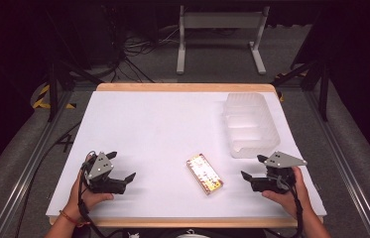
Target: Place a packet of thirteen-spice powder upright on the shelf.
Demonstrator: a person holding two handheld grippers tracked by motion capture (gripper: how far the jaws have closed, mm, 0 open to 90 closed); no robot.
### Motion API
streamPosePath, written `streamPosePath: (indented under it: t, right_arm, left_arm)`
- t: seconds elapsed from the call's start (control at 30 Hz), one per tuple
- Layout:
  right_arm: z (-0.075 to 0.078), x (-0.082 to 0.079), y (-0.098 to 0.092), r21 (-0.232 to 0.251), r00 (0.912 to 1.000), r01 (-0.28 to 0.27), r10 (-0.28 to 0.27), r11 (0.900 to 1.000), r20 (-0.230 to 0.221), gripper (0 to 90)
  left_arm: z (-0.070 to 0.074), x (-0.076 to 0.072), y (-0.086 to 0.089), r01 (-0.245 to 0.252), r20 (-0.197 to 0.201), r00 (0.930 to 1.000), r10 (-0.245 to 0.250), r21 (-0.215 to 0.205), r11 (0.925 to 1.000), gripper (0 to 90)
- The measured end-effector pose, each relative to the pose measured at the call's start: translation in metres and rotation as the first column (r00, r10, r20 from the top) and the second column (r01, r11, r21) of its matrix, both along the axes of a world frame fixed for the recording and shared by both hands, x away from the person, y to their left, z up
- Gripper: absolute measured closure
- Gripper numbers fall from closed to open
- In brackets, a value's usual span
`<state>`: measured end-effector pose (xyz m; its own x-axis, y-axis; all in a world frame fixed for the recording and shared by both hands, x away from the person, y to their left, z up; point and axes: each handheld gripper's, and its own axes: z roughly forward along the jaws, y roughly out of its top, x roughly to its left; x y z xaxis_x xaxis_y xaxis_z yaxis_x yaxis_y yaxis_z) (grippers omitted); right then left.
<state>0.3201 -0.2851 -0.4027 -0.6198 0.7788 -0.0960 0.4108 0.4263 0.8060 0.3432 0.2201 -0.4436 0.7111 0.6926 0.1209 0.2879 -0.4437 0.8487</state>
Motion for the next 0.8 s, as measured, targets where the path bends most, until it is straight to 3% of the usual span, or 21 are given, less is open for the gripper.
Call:
streamPosePath:
  t: [0.33,0.47,0.57,0.8]
  right_arm:
    - [0.011,0.007,0.042,-0.022,0.9959,-0.071,0.07,0.997,-0.058,19.6]
    - [0.01,0.013,0.06,-0.066,0.9923,-0.095,0.089,0.993,-0.086,18.5]
    - [0.012,0.019,0.072,-0.07,0.985,-0.132,0.123,0.989,-0.12,18.4]
    - [0.012,0.032,0.092,-0.104,0.9773,-0.159,0.142,0.982,-0.157,16.5]
  left_arm:
    - [0.0,-0.003,0.002,-0.001,-0.001,1.0,0.001,0.001,1.0,5.0]
    - [0.0,-0.003,0.0,0.008,-0.003,1.0,-0.008,0.003,1.0,5.0]
    - [0.0,-0.003,-0.001,0.009,-0.004,0.9999,-0.009,0.01,0.9999,5.2]
    - [0.0,-0.004,-0.001,0.008,-0.002,1.0,-0.008,0.008,0.9999,5.3]
